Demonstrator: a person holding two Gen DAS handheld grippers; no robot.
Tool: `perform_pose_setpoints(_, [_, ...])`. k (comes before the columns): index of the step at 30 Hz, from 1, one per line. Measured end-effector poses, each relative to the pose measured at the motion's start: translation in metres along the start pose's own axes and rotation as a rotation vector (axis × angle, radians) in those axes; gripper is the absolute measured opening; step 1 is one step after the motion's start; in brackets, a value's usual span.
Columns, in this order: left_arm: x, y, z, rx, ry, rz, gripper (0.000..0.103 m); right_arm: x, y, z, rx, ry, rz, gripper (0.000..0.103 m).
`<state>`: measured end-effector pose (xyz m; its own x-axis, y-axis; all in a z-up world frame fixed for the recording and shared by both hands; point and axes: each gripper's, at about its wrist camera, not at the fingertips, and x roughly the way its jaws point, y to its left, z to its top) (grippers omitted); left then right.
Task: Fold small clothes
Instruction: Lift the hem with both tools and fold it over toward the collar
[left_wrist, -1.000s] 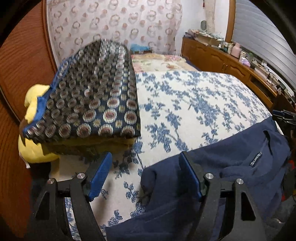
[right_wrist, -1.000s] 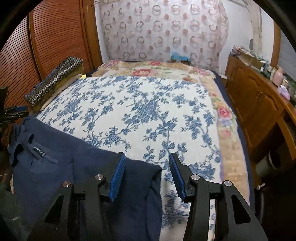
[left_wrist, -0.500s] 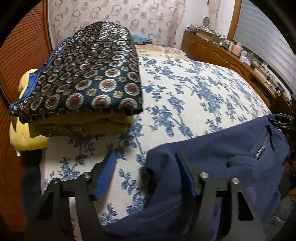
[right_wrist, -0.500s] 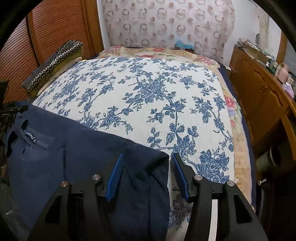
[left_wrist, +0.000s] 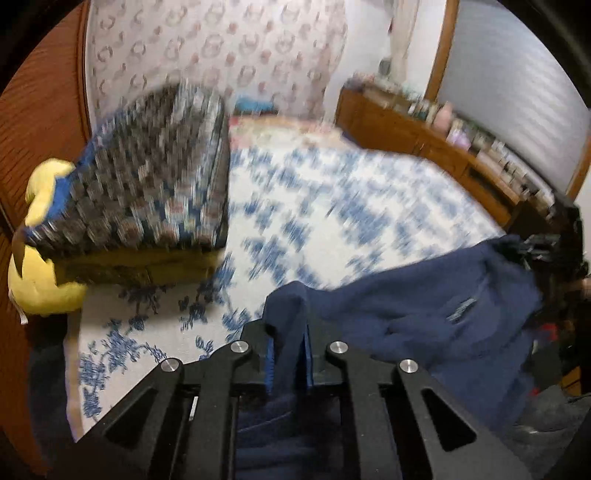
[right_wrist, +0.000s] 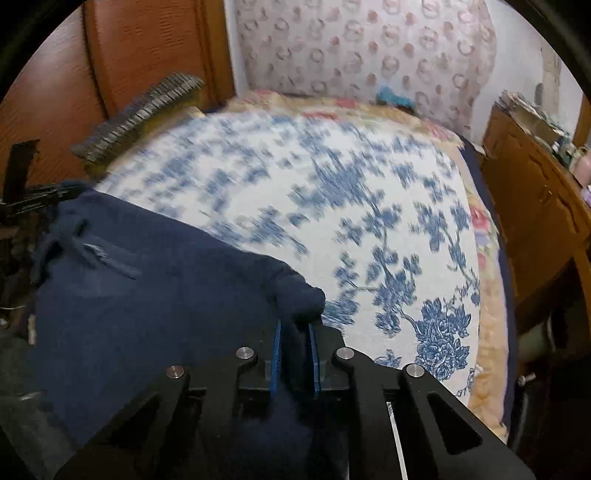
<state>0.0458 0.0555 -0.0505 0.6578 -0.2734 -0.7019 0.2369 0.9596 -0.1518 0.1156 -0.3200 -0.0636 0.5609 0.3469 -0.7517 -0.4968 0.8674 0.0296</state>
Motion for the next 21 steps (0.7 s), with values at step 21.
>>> perform_pose_setpoints(21, [-0.226, -0.067, 0.149, 0.202, -0.491, 0.003, 0.011, -0.302, 0.065, 0.087, -0.128, -0.616, -0.084, 0.010])
